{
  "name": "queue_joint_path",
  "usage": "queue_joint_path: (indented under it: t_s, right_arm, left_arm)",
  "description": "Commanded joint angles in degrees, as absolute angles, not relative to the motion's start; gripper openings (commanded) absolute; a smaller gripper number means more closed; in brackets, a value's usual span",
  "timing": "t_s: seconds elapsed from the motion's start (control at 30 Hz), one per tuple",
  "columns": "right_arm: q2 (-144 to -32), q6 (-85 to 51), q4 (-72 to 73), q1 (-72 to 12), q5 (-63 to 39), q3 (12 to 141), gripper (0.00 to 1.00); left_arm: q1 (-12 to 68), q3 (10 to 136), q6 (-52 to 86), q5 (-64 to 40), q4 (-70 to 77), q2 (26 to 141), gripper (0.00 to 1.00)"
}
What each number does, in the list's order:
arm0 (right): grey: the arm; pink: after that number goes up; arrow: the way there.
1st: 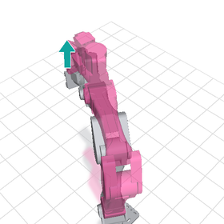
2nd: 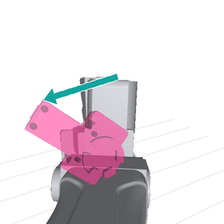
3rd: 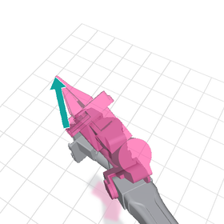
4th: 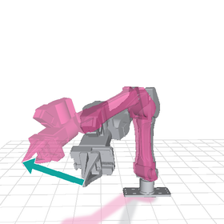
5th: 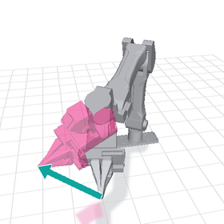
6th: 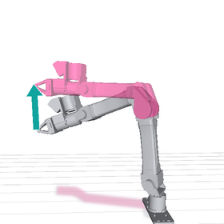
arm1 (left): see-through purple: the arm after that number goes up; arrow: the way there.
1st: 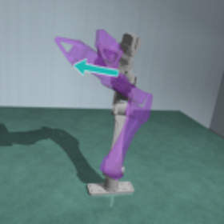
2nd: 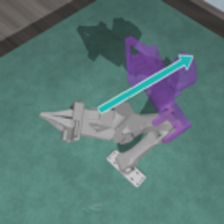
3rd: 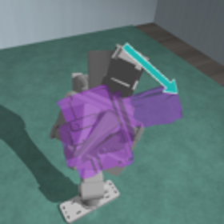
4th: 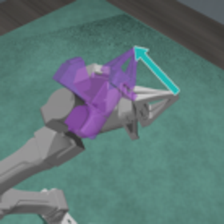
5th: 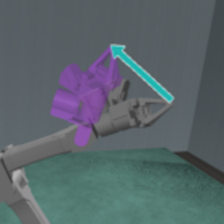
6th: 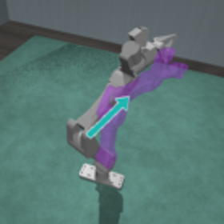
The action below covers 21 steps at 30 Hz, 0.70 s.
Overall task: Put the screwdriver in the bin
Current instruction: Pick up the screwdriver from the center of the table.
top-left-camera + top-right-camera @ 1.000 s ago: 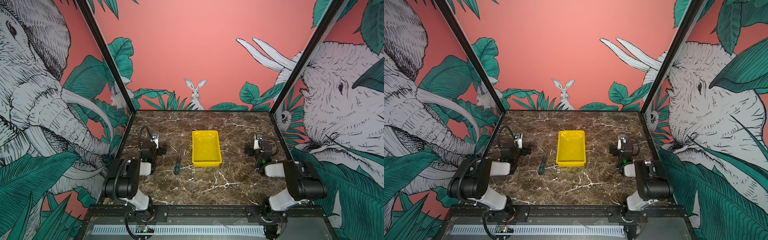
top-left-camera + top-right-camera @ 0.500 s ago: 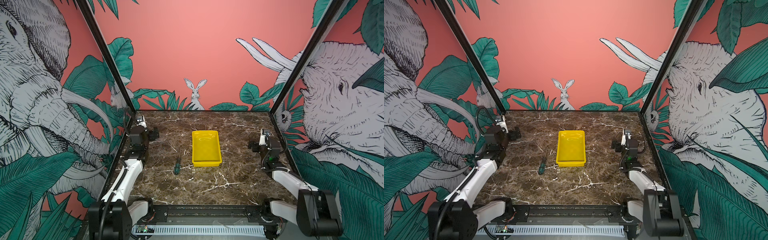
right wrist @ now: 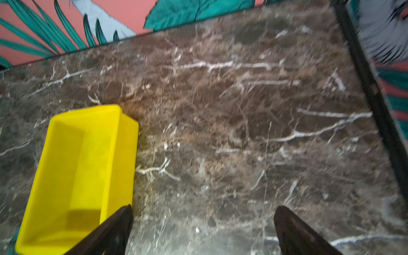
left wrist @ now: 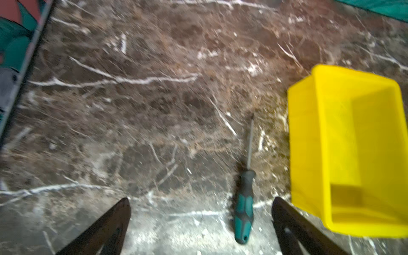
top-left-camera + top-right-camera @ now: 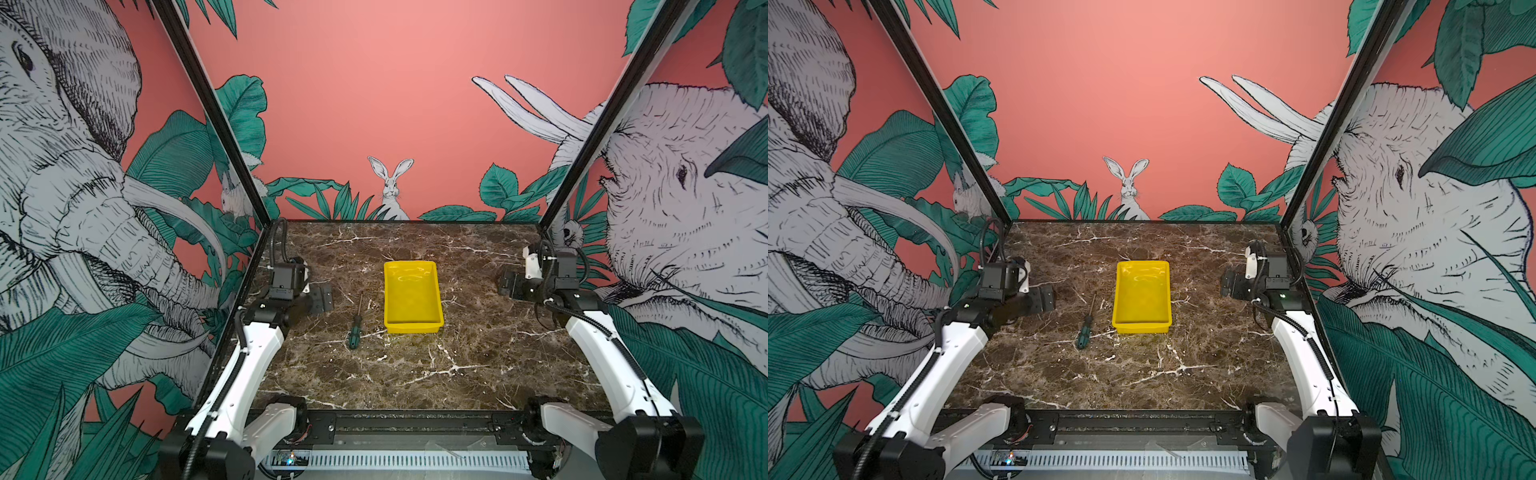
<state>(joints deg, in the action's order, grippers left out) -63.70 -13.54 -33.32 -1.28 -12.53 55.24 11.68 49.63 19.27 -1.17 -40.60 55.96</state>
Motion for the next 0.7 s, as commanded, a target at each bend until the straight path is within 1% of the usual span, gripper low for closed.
queue_joint_path:
  t_s: [0.0, 0.07, 0.2, 0.3, 0.47, 0.67]
  right_arm:
    - [-61.3, -14.2, -43.9, -1.0, -17.1, 56.4, 0.99]
    - [-60.3, -14.1, -46.0, -1.1, -18.5, 56.0, 0.99]
    - [-57.0, -15.4, -45.8, -1.1, -22.2, 52.8, 0.99]
    - [-56.3, -14.9, -46.9, -1.1, -21.6, 51.7, 0.99]
    - [-56.3, -15.8, -47.4, -1.1, -21.2, 51.4, 0.99]
    - [-56.6, -15.3, -48.5, -1.1, -21.9, 51.4, 0.99]
  left_arm:
    - [15.4, 46.0, 25.8, -3.6, -45.4, 52.1, 1.0]
    - [16.5, 43.9, 26.7, -5.4, -44.3, 52.3, 1.0]
    - [18.6, 42.6, 26.7, -5.6, -43.0, 55.2, 1.0]
    - [21.1, 43.0, 26.2, -5.3, -40.9, 59.2, 0.99]
    - [25.6, 46.1, 25.1, -1.5, -42.0, 66.3, 0.99]
    - [26.0, 46.8, 25.0, -0.8, -40.8, 69.8, 0.94]
